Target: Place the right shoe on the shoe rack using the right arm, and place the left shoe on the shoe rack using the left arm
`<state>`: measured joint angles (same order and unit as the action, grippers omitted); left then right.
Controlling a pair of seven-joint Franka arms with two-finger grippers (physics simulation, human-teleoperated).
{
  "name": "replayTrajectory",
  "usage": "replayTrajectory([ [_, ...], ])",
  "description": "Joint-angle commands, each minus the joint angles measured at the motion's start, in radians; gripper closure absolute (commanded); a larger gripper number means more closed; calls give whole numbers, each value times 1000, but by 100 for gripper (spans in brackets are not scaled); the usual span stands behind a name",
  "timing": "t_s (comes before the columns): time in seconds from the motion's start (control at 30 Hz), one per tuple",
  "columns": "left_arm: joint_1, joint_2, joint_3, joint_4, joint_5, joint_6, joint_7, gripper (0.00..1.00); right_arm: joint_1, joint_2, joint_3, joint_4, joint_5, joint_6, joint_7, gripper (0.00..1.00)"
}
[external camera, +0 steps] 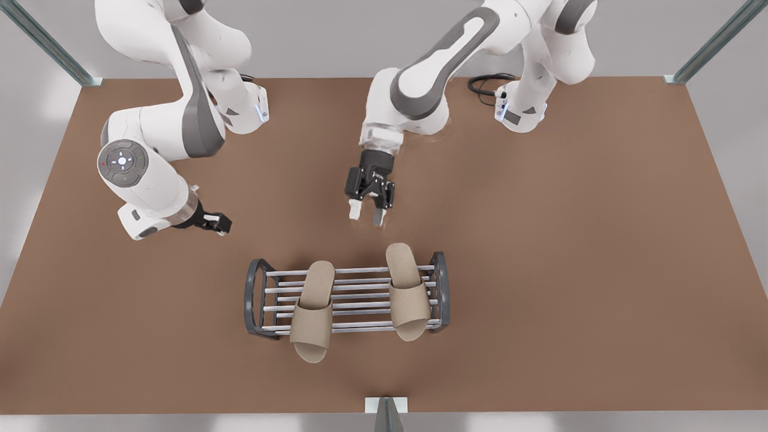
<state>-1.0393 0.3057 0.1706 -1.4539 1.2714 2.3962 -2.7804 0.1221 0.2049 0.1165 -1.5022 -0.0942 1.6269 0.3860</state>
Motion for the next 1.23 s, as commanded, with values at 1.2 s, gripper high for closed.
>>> replayTrajectory([
  [1.2, 860, -180, -186, 35, -1198, -908, 2928, 0, 83, 117, -130, 91, 28, -21, -504, 0],
])
